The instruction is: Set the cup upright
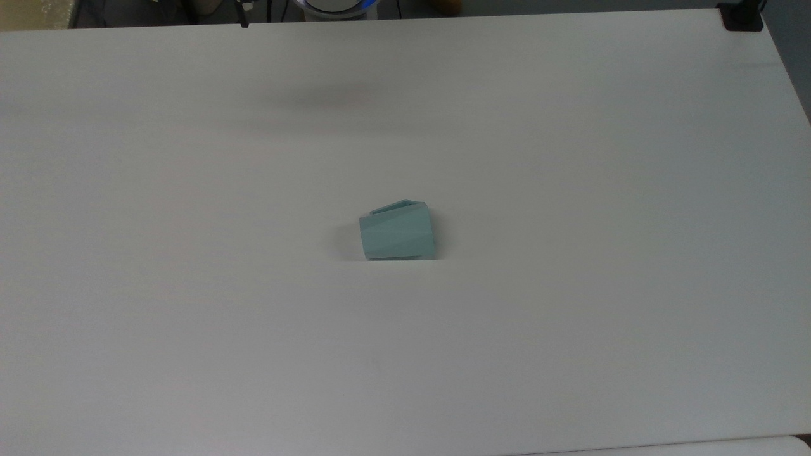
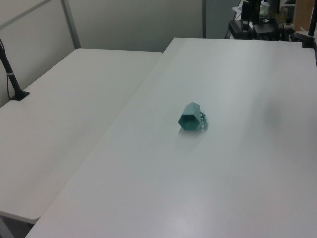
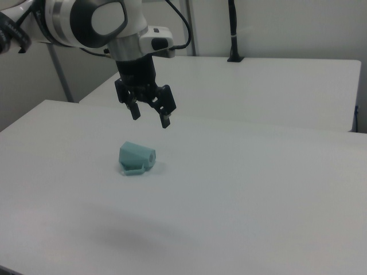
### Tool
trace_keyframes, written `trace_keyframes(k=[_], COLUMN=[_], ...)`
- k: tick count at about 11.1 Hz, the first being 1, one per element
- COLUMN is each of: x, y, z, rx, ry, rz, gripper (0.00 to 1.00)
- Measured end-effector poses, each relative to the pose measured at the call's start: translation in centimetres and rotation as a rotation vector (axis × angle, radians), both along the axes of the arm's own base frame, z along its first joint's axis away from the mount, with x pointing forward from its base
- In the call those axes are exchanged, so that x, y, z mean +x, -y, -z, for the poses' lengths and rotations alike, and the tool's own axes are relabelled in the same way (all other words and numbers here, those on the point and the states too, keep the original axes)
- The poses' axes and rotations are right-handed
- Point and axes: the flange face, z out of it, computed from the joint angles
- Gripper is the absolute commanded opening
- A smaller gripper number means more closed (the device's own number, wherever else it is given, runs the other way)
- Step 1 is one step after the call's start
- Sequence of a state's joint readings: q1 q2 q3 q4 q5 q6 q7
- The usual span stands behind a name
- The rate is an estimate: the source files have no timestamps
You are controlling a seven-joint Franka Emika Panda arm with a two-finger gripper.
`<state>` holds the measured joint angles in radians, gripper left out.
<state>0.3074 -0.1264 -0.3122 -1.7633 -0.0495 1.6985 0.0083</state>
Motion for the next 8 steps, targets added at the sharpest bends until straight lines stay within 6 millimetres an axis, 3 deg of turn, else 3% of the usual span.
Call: trace_keyframes(k=[2, 4, 6, 8], x=[0.1, 0.5, 1.4, 2.7], y=[-1.1, -4.9, -10.8, -17.3], z=[0.2, -0.1, -0.9, 0.3], rx=[-0.001, -0.003, -0.021, -0.117], ry=[-0.003, 0.005, 0.033, 0.056], rz=[-0.011, -0.032, -0.032, -0.007], gripper=[1.00, 1.00, 1.00, 1.00])
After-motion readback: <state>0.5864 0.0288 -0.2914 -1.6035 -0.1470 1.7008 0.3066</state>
